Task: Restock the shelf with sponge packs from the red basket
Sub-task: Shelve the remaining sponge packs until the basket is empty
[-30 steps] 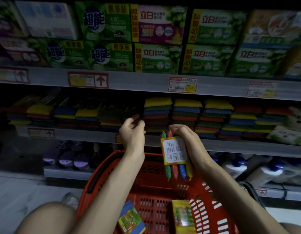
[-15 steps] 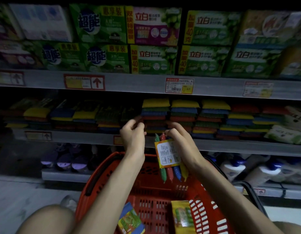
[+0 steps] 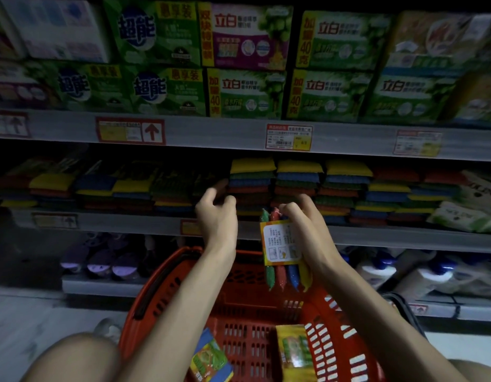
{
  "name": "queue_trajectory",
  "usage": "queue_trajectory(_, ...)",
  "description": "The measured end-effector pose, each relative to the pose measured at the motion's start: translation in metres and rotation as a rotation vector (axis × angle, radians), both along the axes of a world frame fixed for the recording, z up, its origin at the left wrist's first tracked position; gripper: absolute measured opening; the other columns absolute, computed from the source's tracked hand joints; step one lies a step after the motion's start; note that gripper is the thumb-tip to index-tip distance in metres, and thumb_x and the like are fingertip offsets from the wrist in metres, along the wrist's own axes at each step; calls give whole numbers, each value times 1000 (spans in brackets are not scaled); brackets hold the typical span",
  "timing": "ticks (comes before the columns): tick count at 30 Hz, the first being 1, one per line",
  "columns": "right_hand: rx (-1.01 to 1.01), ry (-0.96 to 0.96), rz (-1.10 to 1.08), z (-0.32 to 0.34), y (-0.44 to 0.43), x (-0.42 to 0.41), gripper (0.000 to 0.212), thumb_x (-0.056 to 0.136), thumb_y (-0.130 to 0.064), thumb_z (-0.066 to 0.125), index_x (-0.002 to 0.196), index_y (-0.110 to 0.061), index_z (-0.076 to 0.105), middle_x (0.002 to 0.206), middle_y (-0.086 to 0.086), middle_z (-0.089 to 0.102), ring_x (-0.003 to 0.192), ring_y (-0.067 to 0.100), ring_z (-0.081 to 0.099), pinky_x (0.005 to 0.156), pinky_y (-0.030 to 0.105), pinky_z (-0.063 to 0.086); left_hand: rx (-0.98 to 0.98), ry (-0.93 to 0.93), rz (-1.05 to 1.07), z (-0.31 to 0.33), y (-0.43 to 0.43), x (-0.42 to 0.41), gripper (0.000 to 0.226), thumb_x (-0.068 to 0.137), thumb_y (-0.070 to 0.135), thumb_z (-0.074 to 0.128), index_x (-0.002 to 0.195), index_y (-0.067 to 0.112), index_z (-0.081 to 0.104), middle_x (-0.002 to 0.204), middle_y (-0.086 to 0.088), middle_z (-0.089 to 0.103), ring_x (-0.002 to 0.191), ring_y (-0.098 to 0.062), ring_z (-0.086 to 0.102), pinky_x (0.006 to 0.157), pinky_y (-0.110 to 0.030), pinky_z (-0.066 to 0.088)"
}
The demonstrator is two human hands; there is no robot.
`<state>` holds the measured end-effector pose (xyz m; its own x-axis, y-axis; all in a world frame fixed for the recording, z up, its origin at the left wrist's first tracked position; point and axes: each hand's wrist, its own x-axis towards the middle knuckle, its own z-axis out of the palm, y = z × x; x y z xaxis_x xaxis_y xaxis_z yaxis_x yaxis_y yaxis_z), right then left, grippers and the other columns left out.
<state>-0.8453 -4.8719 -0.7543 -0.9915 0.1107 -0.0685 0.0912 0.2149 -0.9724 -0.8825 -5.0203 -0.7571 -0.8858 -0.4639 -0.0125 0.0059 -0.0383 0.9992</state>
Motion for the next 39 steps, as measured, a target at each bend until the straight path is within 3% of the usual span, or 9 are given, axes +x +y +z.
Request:
queue_trajectory(5,-30,-14,-26,-1,0,0,78,77,-64,59,143,-27,39,123,3,60,102,20,66,80,43,56,-45,35,-2,-3,-1,-4,19,94,2,56,86,17,64,77,-2,58,68,-15,53,65,-31,48)
queue_trajectory(11,-46,-7,-29,-3,1,-1,63,77,-64,60,124,-26,42,116,-1,55,96,16,64,75,38,52,-43,-3,-23,-4,3,-8,26,95,8,59,120,4,63,89,3,65,75,-15,63,73,-32,54)
queue_trajectory(13,-56,-27,-33,-4,1,-1,74,76,-65,61,135,-24,42,123,0,54,106,20,64,83,45,55,-61,-10,-20,-5,4,-9,23,92,11,63,115,8,67,93,-2,69,82,-20,69,75,-33,55)
queue_trajectory(16,-102,-14,-25,-5,3,0,60,75,-62,61,120,-29,40,121,2,52,104,21,63,82,43,53,-75,-36,0,-4,5,-10,14,88,12,70,102,12,67,93,-4,72,85,-24,72,77,-37,59)
queue_trajectory(18,-95,-15,-23,-7,3,0,68,77,-60,55,134,-26,42,121,2,56,102,19,64,83,42,53,-67,-54,38,-4,5,-11,18,87,11,73,103,9,66,94,-7,72,86,-25,73,75,-38,61)
queue_trajectory(24,-81,-18,-22,-11,-2,3,70,79,-60,52,143,-32,44,129,-1,57,116,22,61,96,46,50,85,-98,106,-1,8,-10,29,93,4,68,89,24,47,79,11,57,66,-16,70,55,-23,49)
queue_trajectory(28,-63,1,-13,-11,-2,2,63,77,-60,51,129,-25,48,119,-1,54,106,18,60,83,38,47,182,-138,112,-4,7,-13,14,93,3,68,97,8,56,84,-4,66,52,-14,70,61,-36,62)
queue_trajectory(31,-50,13,-21,-12,-2,0,70,78,-58,51,137,-20,47,117,-1,59,98,15,62,77,33,44,279,-145,108,-5,8,-14,11,92,-1,68,93,8,61,84,-6,69,51,-12,71,60,-32,60)
queue_trajectory(39,-46,15,1,-11,-2,0,42,88,-48,53,121,-22,49,98,-8,57,78,2,61,69,28,41,506,-103,103,3,1,-18,21,92,-14,61,84,5,64,87,-10,67,79,-23,70,62,-22,61)
